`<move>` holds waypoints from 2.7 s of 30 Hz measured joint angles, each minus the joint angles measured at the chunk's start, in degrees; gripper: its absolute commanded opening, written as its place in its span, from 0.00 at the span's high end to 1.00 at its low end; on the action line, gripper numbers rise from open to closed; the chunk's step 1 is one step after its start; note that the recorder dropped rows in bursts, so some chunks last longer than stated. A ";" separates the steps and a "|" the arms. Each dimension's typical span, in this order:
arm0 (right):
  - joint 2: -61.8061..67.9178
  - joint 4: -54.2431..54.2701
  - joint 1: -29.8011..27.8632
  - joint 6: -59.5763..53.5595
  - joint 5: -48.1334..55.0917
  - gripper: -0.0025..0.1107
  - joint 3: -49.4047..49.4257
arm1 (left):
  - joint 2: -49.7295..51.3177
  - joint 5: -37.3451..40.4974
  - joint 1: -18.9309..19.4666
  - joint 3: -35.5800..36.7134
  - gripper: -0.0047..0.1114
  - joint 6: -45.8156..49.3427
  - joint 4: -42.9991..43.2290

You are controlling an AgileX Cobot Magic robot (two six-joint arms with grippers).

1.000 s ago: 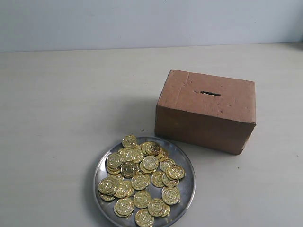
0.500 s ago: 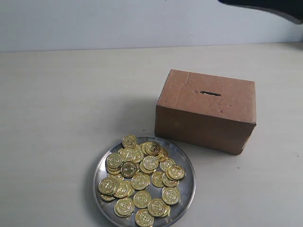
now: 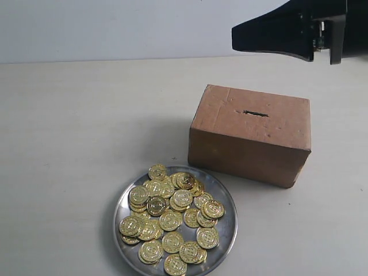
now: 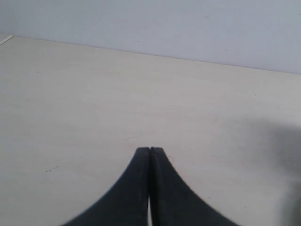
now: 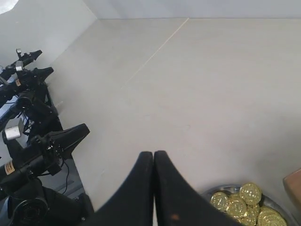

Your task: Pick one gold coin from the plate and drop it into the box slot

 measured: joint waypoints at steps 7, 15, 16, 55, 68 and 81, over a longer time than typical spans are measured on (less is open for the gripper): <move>0.02 7.78 1.41 -16.27 11.15 0.98 0.42 | 0.00 0.00 0.00 0.00 0.96 0.00 0.00; -1.70 29.96 12.82 -40.24 35.81 0.98 0.74 | 0.00 0.00 0.00 0.00 0.96 0.00 0.00; -1.82 34.55 15.11 -44.97 38.89 0.98 0.74 | 0.00 0.00 0.00 0.00 0.96 0.00 0.00; 29.38 105.05 49.25 -129.24 95.56 0.52 -8.11 | 0.00 0.09 0.00 0.00 0.96 0.00 -0.11; 35.96 109.42 49.25 -134.94 91.83 0.52 -13.65 | 0.00 0.09 0.00 0.00 0.96 0.00 -0.11; 43.20 109.42 49.25 -161.69 101.22 0.52 -24.46 | 0.00 0.09 0.00 0.00 0.96 0.00 -0.11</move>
